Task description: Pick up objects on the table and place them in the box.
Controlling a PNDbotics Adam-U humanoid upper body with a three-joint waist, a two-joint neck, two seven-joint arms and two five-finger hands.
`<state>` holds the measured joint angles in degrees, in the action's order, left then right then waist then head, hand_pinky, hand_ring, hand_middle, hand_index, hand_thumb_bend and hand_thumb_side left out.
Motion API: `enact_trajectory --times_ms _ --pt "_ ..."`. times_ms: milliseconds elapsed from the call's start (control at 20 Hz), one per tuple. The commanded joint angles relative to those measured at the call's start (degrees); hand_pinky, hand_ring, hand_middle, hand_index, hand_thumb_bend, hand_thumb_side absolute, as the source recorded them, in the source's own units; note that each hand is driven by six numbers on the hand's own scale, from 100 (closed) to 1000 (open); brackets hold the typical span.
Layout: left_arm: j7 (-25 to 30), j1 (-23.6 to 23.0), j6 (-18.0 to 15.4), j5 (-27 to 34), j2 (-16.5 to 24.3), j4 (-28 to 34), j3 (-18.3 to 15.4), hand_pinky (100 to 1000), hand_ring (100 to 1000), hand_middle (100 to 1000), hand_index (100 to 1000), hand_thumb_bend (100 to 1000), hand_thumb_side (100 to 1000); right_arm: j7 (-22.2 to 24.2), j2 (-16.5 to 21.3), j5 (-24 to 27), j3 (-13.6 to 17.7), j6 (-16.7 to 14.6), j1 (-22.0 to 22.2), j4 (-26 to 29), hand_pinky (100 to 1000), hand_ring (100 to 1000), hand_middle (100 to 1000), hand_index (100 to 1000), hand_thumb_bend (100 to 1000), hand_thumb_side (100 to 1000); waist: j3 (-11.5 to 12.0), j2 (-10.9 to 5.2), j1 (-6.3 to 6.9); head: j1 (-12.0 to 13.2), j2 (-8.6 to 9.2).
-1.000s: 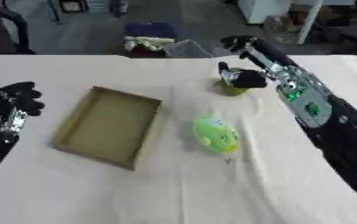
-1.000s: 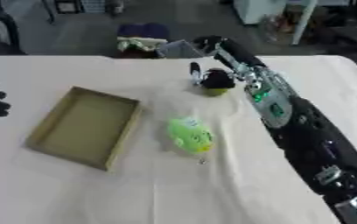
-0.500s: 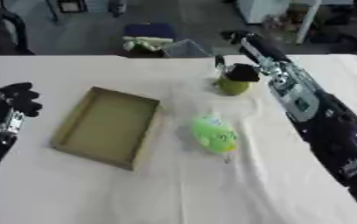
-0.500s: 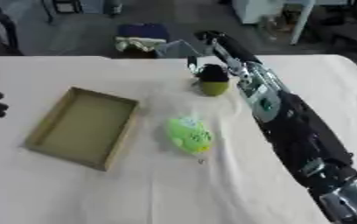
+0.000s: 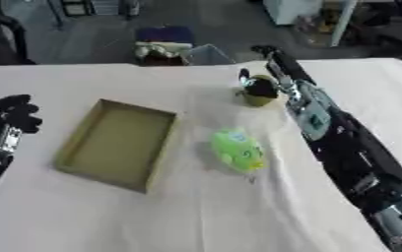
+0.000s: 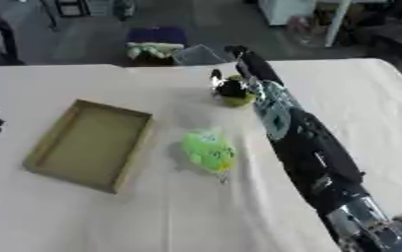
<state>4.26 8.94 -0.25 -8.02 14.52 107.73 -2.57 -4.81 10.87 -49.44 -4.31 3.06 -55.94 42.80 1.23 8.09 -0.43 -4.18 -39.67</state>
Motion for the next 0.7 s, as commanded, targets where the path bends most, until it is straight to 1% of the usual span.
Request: enact_trajectory --times_ms 50,300,700 --pt "0.11 0.57 -0.17 0.17 0.76 0.52 -0.01 660 637 651 802 333 749 -3.05 -0.53 -3.11 2.13 2.54 -1.72 -1.42 818 930 913 949 100 441 0.02 -0.79 0.27 -0.36 0.8" --pt "0.1 0.58 -0.17 0.18 0.72 0.5 -0.02 660 637 651 802 333 748 -6.13 -1.55 -5.03 4.36 5.76 -1.69 -3.58 815 927 912 948 100 443 0.08 -0.78 0.37 -0.57 0.93" --pt "0.14 0.69 -0.2 0.22 0.7 0.53 0.03 660 637 651 802 333 748 -9.57 -2.42 -7.41 6.09 10.31 -1.58 -5.4 818 930 914 945 100 437 0.2 -0.76 0.51 -0.66 1.04"
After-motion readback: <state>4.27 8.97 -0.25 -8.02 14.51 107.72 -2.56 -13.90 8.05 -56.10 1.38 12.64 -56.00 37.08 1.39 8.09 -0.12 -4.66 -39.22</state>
